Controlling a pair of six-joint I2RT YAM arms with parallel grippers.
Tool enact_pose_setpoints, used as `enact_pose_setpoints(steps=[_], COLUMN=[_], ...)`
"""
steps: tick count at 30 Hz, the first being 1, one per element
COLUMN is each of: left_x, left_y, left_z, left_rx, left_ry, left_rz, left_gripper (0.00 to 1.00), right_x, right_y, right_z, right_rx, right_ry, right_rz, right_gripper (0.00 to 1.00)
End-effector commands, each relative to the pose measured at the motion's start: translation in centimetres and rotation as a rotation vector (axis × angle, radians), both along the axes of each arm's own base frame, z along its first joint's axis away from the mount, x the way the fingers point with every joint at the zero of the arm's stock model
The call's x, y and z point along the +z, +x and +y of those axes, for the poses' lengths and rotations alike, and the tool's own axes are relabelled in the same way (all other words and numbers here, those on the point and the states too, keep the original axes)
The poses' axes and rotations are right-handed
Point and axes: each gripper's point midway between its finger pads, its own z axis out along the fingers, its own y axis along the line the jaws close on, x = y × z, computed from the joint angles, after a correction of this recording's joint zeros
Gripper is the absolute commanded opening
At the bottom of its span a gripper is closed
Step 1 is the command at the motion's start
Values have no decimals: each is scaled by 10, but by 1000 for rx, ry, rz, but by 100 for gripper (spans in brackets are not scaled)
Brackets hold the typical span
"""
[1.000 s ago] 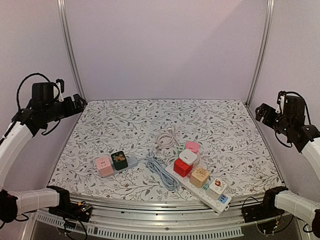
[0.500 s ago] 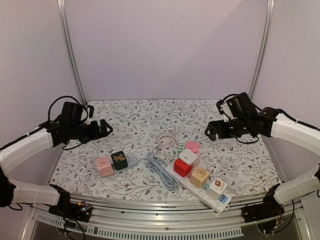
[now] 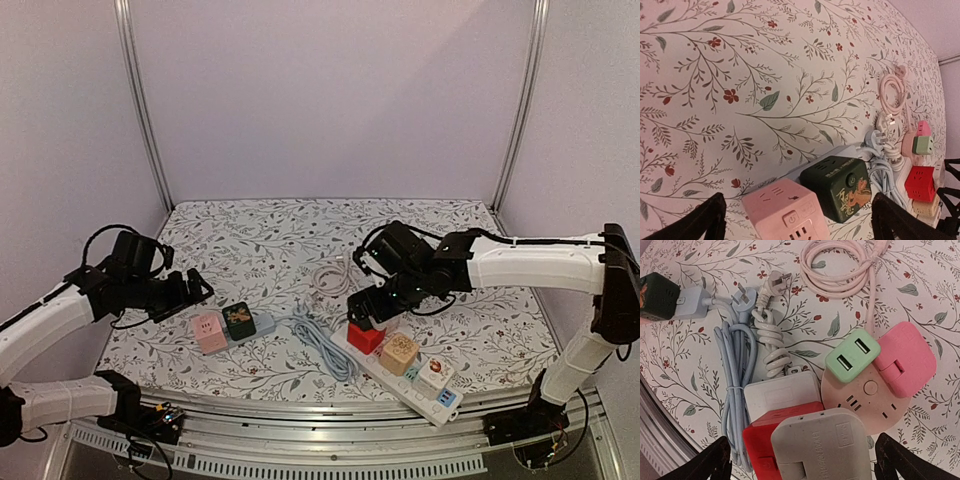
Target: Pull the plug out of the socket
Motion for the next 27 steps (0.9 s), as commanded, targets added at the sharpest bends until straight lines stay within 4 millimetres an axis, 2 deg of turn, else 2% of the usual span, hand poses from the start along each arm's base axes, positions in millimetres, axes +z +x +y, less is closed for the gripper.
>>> enact_pose_setpoints(steps=[1, 4, 8, 12, 17, 22, 27], left_x=[-18, -30, -44, -45, -43, -38, -29], left_y=[-23, -32, -40, -41, -44, -47, -46], left_z=[-2, -13, -16, -23, -38, -56, -84], left_rx=[-7, -63, -86, -117, -178, -243, -336], left_ry=[-27, -60, -63, -82, -146, -193, -210], left_rz=[106, 171, 244, 256, 265, 261, 231], left_gripper=[99, 100, 100, 99, 91, 88, 88], right_x=[-10, -17, -29, -39, -45, -50, -48], right_y=[-6, -7, -5, -4, 3, 14, 30], right_z=[4, -4, -10, -4, -5, -27, -58], right_rx=[8, 2, -20, -23, -57, -136, -246], right_ry=[-74, -141, -175, -171, -186, -273, -305], right_rz=[-31, -53, -59, -50, -67, -119, -138], right_gripper=[99, 99, 99, 98, 96, 94, 92])
